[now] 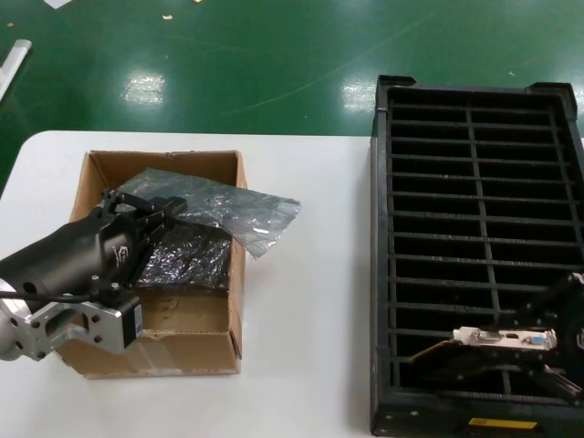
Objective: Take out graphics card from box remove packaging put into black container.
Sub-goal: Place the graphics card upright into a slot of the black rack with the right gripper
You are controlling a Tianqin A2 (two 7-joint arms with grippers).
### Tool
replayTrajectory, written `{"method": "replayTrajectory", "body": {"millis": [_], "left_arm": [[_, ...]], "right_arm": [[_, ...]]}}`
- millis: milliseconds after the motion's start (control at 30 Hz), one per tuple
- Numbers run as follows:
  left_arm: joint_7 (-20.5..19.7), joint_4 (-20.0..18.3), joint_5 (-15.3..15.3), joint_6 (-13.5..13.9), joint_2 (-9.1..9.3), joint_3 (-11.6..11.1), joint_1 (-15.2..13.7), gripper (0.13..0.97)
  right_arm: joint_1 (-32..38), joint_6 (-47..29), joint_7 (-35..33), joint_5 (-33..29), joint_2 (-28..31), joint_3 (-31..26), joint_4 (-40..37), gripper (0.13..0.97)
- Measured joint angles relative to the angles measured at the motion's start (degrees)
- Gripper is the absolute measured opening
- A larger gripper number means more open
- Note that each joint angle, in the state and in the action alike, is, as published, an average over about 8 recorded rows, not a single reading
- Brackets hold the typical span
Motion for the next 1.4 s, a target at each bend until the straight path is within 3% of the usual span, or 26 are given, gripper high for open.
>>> {"method": "replayTrajectory", "body": {"millis": [400,1400], "left_arm": [[0.0,0.0,0.0,0.0,0.0,0.0,0.0,0.138],[0.0,0.0,0.0,0.0,0.0,0.0,0.0,0.138]], "right_arm": [[-1.3,0.3,0.5,1.4,1.9,1.5,1.8,0.183],[0.0,1.2,-3.2,-5.8,-1.4,-1.2,-1.1,0.179]]}}
